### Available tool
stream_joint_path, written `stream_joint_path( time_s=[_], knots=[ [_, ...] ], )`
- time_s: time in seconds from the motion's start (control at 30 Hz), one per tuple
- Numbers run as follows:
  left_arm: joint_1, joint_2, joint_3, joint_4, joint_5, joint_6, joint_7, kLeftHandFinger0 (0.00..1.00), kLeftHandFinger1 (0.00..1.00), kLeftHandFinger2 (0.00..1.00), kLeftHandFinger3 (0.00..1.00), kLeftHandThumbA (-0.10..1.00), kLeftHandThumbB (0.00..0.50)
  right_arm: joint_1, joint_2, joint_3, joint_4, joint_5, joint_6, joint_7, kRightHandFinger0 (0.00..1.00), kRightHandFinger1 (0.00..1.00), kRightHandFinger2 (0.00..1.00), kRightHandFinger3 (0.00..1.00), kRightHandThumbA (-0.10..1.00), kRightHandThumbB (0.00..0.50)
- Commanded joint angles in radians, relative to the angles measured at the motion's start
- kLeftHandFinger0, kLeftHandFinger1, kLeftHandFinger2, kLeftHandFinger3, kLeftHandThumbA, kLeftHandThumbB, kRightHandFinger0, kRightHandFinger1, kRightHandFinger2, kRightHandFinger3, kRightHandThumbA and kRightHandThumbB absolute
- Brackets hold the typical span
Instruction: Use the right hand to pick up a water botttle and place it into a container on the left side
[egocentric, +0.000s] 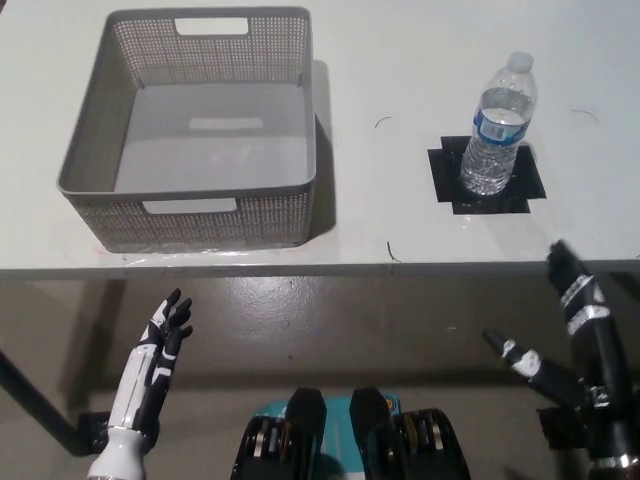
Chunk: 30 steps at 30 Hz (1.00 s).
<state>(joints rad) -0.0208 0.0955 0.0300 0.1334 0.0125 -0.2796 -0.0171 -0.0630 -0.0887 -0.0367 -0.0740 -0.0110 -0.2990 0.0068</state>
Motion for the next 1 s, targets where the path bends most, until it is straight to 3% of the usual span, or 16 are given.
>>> stream_joint_path(
  time_s=[0.0,0.07,0.17,0.27,0.3,0.4,0.57,0.73,0.8,0.9,0.97],
  knots=[
    [-0.001,0.008,0.012,-0.035,-0.021,-0.042,-0.004,1.0,1.0,1.0,1.0,0.93,0.105,-0.135,-0.014,-0.052,-0.006,0.008,-0.021,-0.044,1.0,1.0,1.0,1.0,1.0,0.44],
    [-0.004,0.009,0.013,-0.027,-0.019,-0.049,-0.001,1.0,1.0,1.0,1.0,0.93,0.104,-0.197,-0.018,-0.074,0.027,0.014,0.014,-0.052,1.0,1.0,1.0,1.0,1.0,0.445],
    [0.01,0.008,0.013,-0.033,-0.005,-0.051,0.005,1.0,1.0,1.0,1.0,0.95,0.103,-0.276,-0.026,-0.096,0.09,0.032,0.06,-0.052,1.0,1.0,1.0,1.0,1.0,0.414],
    [0.015,0.007,0.012,-0.034,-0.02,-0.058,-0.003,1.0,1.0,1.0,1.0,0.95,0.099,-0.342,-0.048,-0.11,0.152,0.016,0.113,-0.056,1.0,1.0,1.0,1.0,1.0,0.424],
    [0.015,0.006,0.013,-0.029,-0.023,-0.061,-0.003,1.0,1.0,1.0,1.0,0.95,0.105,-0.377,-0.064,-0.114,0.198,0.017,0.117,-0.052,1.0,1.0,1.0,1.0,1.0,0.399],
    [0.017,0.008,0.012,-0.032,-0.022,-0.058,-0.005,1.0,1.0,1.0,1.0,0.96,0.109,-0.451,-0.09,-0.122,0.306,0.044,0.13,-0.03,1.0,1.0,1.0,1.0,1.0,0.43],
    [0.018,0.01,0.008,-0.028,-0.023,-0.068,-0.011,1.0,1.0,1.0,1.0,0.97,0.099,-0.567,-0.116,-0.127,0.523,0.077,0.119,-0.003,1.0,1.0,1.0,1.0,1.0,0.413],
    [0.018,0.008,0.003,-0.028,-0.024,-0.069,-0.014,1.0,1.0,1.0,1.0,0.96,0.105,-0.68,-0.132,-0.117,0.742,0.062,0.115,-0.018,1.0,1.0,1.0,1.0,1.0,0.457],
    [0.019,0.007,0.004,-0.028,-0.022,-0.075,-0.011,1.0,1.0,1.0,1.0,0.96,0.113,-0.707,-0.131,-0.1,0.779,0.034,0.164,-0.037,1.0,1.0,1.0,1.0,1.0,0.491],
    [0.017,0.01,0.001,-0.02,-0.026,-0.086,-0.018,1.0,1.0,1.0,1.0,0.96,0.111,-0.751,-0.133,-0.09,0.877,0.035,0.134,-0.028,1.0,1.0,1.0,1.0,1.0,0.46],
    [0.02,0.015,-0.002,-0.022,-0.03,-0.083,-0.026,1.0,1.0,1.0,1.0,0.98,0.112,-0.787,-0.128,-0.09,0.961,0.048,0.099,-0.018,1.0,1.0,1.0,1.0,1.0,0.474]
  ],
)
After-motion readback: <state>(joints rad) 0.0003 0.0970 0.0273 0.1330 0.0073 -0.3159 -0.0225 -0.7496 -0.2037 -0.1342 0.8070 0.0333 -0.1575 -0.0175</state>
